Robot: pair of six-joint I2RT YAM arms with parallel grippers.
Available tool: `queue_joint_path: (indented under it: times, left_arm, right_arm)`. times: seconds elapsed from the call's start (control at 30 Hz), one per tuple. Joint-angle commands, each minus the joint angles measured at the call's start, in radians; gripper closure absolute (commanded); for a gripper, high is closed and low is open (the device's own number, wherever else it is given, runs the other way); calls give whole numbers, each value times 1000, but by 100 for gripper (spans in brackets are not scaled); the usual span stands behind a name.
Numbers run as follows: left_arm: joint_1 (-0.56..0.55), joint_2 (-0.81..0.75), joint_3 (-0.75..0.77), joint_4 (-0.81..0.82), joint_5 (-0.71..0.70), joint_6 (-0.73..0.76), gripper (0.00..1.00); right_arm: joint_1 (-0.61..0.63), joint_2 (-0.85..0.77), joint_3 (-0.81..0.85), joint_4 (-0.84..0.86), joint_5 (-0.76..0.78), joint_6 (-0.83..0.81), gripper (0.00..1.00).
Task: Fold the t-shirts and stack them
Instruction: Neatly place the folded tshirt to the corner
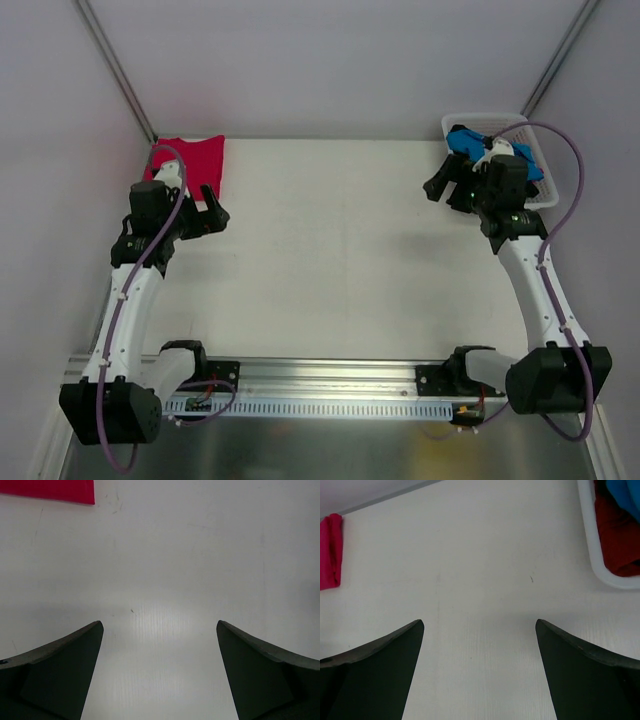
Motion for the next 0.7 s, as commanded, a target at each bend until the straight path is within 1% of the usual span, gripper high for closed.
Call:
queue_joint_path:
  times: [0.0, 0.1, 0.23, 0.27, 0.3, 0.4, 0.5, 0.67]
  left_arm:
    - [1, -95, -87, 84, -53, 21, 1]
    - [1, -158, -136, 98, -76, -22, 1]
    - [1, -201, -152, 95, -27, -59, 1]
    - [1, -212, -152, 95, 6, -56, 1]
    - [1, -238, -152, 95, 10, -53, 1]
    - [1, -286, -156, 95, -28, -82, 1]
    - [1, -297, -150, 95, -32, -81, 1]
    - [1, -295, -155, 95, -27, -79, 1]
  right_arm:
    - [5, -50, -58, 87, 37, -5, 1]
    - [11, -87, -90, 94, 18, -6, 1]
    - [13, -138, -116, 94, 44, -14, 1]
    - [11, -154, -128, 104, 46, -17, 1]
    - [13, -156, -133, 110, 44, -17, 1]
    - [13, -145, -113, 80, 14, -35, 1]
    - [13, -139, -96, 48, 3, -55, 1]
    - [13, -178, -121, 71, 10, -55, 1]
